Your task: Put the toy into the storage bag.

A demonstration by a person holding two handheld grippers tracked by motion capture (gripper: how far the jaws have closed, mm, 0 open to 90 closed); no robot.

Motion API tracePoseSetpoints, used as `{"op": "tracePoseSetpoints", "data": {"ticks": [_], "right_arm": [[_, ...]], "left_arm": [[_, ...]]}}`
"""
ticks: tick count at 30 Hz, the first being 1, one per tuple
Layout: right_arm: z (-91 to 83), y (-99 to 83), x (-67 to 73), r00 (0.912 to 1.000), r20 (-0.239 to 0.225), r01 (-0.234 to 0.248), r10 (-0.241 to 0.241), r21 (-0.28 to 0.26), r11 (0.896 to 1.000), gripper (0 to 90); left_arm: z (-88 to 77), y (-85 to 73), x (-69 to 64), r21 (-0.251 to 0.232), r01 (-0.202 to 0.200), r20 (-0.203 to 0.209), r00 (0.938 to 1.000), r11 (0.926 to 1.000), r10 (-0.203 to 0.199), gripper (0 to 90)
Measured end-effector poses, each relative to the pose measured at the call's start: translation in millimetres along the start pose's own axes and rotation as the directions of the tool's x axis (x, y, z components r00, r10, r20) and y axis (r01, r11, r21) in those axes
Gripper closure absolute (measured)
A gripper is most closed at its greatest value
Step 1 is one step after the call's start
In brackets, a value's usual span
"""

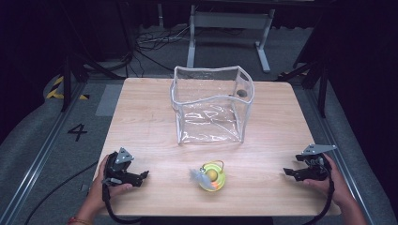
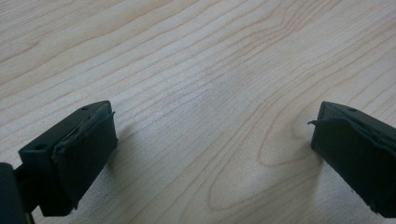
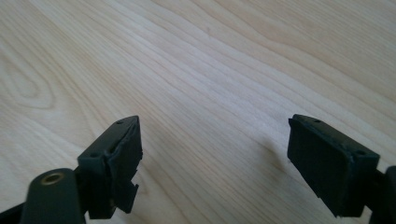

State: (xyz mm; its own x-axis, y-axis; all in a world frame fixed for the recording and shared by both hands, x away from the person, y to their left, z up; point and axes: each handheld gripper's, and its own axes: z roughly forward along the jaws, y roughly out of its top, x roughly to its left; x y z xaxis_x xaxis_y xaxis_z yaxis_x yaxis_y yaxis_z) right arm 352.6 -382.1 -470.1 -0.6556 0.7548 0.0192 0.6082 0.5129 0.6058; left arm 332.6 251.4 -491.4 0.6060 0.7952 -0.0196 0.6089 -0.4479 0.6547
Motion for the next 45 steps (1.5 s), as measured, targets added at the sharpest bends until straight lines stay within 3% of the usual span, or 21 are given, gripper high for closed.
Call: {"op": "tracePoseSetpoints", "data": {"ticks": [2, 8, 14, 16, 19, 20, 21, 22, 24, 28, 31, 33, 34, 38, 40, 45], "right_arm": [[-1.7, 3.1, 2.7, 0.9999, -0.004, 0.012, -0.012, 0.004, 1.0, 22.9], [-11.3, 30.1, 26.6, 0.9934, -0.022, 0.113, -0.112, 0.005, 0.994, 21.5], [-16.2, 58.7, 58.0, 0.9713, -0.057, 0.232, -0.231, 0.009, 0.973, 22.6], [-16.5, 67.9, 68.2, 0.9623, -0.066, 0.265, -0.264, 0.011, 0.964, 22.6], [-16.6, 83.6, 86.5, 0.9423, -0.102, 0.322, -0.319, 0.015, 0.947, 22.9], [-16.6, 83.6, 86.5, 0.9423, -0.102, 0.322, -0.319, 0.015, 0.947, 22.9], [-17.1, 91.6, 95.4, 0.9294, -0.113, 0.356, -0.351, 0.024, 0.934, 22.8], [-17.1, 91.6, 95.4, 0.9294, -0.113, 0.356, -0.351, 0.024, 0.934, 22.8], [-17.7, 99.2, 104.4, 0.9174, -0.124, 0.384, -0.378, 0.026, 0.923, 23.3], [-19.6, 116.5, 123.8, 0.8865, -0.154, 0.445, -0.436, 0.029, 0.895, 25.5], [-18.9, 128.1, 135.2, 0.8669, -0.159, 0.484, -0.472, 0.043, 0.874, 26.0], [-17.1, 135.2, 142.0, 0.8591, -0.165, 0.498, -0.484, 0.05, 0.866, 26.1], [-17.0, 139.7, 146.0, 0.8503, -0.171, 0.512, -0.498, 0.051, 0.857, 26.6], [-17.8, 155.1, 157.2, 0.8324, -0.184, 0.539, -0.523, 0.05, 0.841, 27.9], [-17.4, 157.3, 159.0, 0.8321, -0.183, 0.54, -0.524, 0.051, 0.84, 28.0], [-12.9, 171.8, 170.8, 0.811, -0.21, 0.567, -0.546, 0.054, 0.822, 30.0]], "left_arm": [[-0.3, 0.0, 0.4, 0.001, -0.006, -0.002, 1.0, 1.0, 0.006, 0.6], [-0.8, -0.8, 0.1, 0.003, -0.005, 0.001, 1.0, 1.0, 0.005, 0.6], [-1.0, -0.7, 0.4, 0.003, -0.01, -0.004, 0.9999, 1.0, 0.01, 0.6], [-0.9, -0.7, 0.3, 0.002, -0.009, -0.005, 0.9999, 1.0, 0.009, 0.7], [-1.0, -0.7, 0.4, 0.002, -0.009, -0.004, 1.0, 1.0, 0.009, 0.6], [-1.0, -0.7, 0.4, 0.002, -0.009, -0.004, 1.0, 1.0, 0.009, 0.6], [-1.0, -0.7, 0.4, 0.002, -0.009, -0.004, 0.9999, 1.0, 0.009, 0.7], [-1.0, -0.7, 0.4, 0.002, -0.009, -0.004, 0.9999, 1.0, 0.009, 0.6], [-1.0, -0.7, 0.5, 0.003, -0.01, -0.004, 0.9999, 0.9999, 0.01, 0.6], [-1.0, -0.7, 0.4, 0.003, -0.009, -0.004, 1.0, 1.0, 0.009, 0.6], [-1.0, -0.7, 0.5, 0.003, -0.01, -0.004, 0.9999, 0.9999, 0.01, 0.6], [-1.0, -0.7, 0.4, 0.002, -0.009, -0.004, 0.9999, 1.0, 0.009, 0.6], [-0.9, -0.7, 0.4, 0.002, -0.009, -0.004, 0.9999, 1.0, 0.009, 0.6], [-1.0, -0.7, 0.5, 0.002, -0.01, -0.004, 0.9999, 1.0, 0.01, 0.6], [-1.0, -0.7, 0.4, 0.002, -0.009, -0.004, 0.9999, 1.0, 0.009, 0.6], [-1.0, -0.7, 0.5, 0.003, -0.01, -0.003, 0.9999, 1.0, 0.01, 0.7]]}}
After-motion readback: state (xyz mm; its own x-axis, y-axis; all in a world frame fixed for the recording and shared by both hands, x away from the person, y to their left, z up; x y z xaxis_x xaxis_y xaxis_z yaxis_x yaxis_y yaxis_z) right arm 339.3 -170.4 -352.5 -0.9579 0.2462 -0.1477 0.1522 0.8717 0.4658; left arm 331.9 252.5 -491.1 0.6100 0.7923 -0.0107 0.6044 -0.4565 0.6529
